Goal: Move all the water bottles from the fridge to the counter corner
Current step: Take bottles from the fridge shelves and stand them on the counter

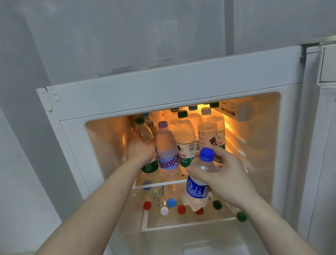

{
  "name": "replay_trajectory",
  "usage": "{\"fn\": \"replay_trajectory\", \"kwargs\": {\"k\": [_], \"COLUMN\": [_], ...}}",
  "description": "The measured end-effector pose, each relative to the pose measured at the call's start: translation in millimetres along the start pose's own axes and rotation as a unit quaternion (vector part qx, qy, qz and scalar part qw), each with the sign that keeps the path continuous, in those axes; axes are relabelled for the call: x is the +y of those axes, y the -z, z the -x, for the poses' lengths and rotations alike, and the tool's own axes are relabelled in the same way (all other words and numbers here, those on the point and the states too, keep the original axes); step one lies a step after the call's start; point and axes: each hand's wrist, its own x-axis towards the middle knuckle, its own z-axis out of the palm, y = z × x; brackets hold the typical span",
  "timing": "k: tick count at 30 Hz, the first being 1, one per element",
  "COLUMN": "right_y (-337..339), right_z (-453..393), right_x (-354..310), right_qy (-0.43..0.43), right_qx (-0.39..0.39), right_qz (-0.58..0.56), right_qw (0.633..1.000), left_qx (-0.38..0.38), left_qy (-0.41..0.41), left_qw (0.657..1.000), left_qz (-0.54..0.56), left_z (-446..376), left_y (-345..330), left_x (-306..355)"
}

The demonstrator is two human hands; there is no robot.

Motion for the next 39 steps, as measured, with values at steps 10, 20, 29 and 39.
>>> {"fn": "replay_trajectory", "kwargs": {"k": [10,20,29,39], "right_y": [-11.2,-46.0,-130.6,-245.7], "right_z": [-8.0,36.7,125.3,215.9], "right_x": [15.5,-1.7,-15.1,-36.3], "right_qy": [0.008,0.008,-0.031,-0.029], "right_qx": [-0.004,-0.076,-0.251,-0.457], "right_qz": [0.005,-0.017,-0.021,-0.063], "right_qw": [1.0,0.997,0.967,0.887], "left_qx": [0.041,-0.017,0.057,0.216], "left_qy": [-0.107,-0.053,0.105,0.241], "left_qw": [0.993,0.992,0.993,0.945], "left_qz": [-0.021,0.111,0.025,-0.046], "left_z": [51.5,205.0,350.0,481.5], "left_y": [9.2,111.3,217.4,293.4], "left_x": [-17.6,-17.9,-101.8,-134.1]}}
